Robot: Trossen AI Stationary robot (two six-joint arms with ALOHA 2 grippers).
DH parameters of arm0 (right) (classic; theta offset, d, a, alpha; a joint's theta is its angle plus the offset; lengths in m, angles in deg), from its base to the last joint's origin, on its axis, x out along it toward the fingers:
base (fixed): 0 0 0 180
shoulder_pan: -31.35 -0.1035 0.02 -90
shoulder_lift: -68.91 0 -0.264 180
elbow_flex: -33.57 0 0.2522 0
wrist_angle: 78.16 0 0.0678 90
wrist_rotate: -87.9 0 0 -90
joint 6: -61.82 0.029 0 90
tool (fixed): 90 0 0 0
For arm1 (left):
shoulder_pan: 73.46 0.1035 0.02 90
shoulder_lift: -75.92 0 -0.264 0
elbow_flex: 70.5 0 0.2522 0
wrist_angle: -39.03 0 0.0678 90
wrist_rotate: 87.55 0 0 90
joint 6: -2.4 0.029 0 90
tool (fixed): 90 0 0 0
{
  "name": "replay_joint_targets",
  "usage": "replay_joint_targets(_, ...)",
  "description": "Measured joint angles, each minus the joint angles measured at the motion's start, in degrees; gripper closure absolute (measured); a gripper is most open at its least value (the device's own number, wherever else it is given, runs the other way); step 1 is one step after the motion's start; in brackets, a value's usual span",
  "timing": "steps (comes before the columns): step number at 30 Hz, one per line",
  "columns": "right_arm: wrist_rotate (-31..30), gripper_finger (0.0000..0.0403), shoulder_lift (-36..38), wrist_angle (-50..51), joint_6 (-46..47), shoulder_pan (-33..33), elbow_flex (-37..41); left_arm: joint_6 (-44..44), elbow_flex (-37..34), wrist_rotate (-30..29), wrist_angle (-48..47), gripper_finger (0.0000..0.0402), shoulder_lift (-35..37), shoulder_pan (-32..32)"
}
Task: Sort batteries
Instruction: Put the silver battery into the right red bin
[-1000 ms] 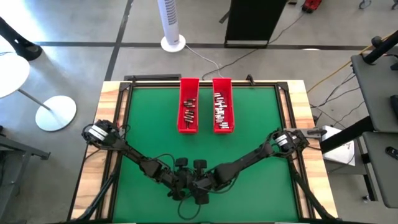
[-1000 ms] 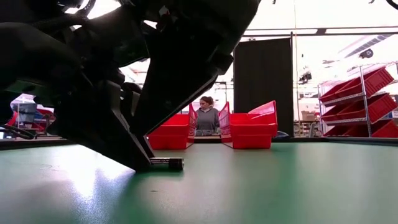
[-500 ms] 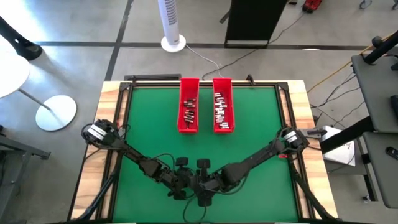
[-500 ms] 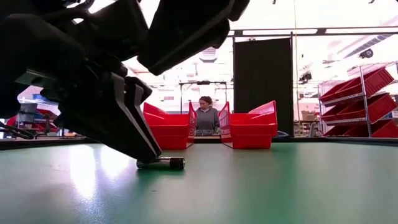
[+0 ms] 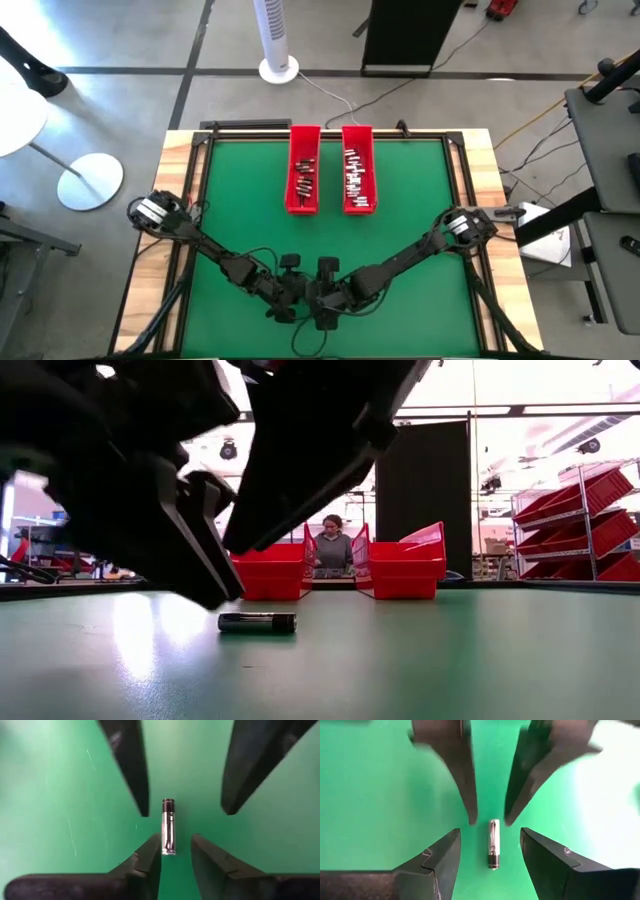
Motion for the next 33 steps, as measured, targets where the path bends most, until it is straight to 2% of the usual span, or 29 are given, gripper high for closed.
replay_joint_targets(11,-0.3,0.0217,-0.6,-2.7,3.4,0.8,3.5,-0.1,0.0,-2.9,-7.9,0.0222,9.1,-2.5)
replay_joint_targets(20,0.2,0.0239,-1.6,-7.9,3.6,2.7,6.7,-2.5,0.0,-4.7,-18.2,0.0194,17.2,-5.3)
replay_joint_targets(24,3.6,0.0251,-2.3,-8.2,3.6,3.7,6.6,-5.3,-0.1,-11.5,-24.1,0.0193,22.5,-8.5)
replay_joint_targets(27,5.1,0.0267,-3.2,-8.3,3.6,3.9,6.5,-7.2,-1.3,-18.6,-24.6,0.0193,26.7,-11.9)
replay_joint_targets(29,5.3,0.0281,-3.7,-8.1,3.6,4.0,6.4,-8.1,-3.3,-23.9,-22.2,0.0193,29.5,-14.5)
replay_joint_targets(33,6.2,0.0319,-4.8,-7.8,3.4,4.1,6.4,-6.0,-10.3,-33.1,-9.4,0.0193,34.0,-19.1)
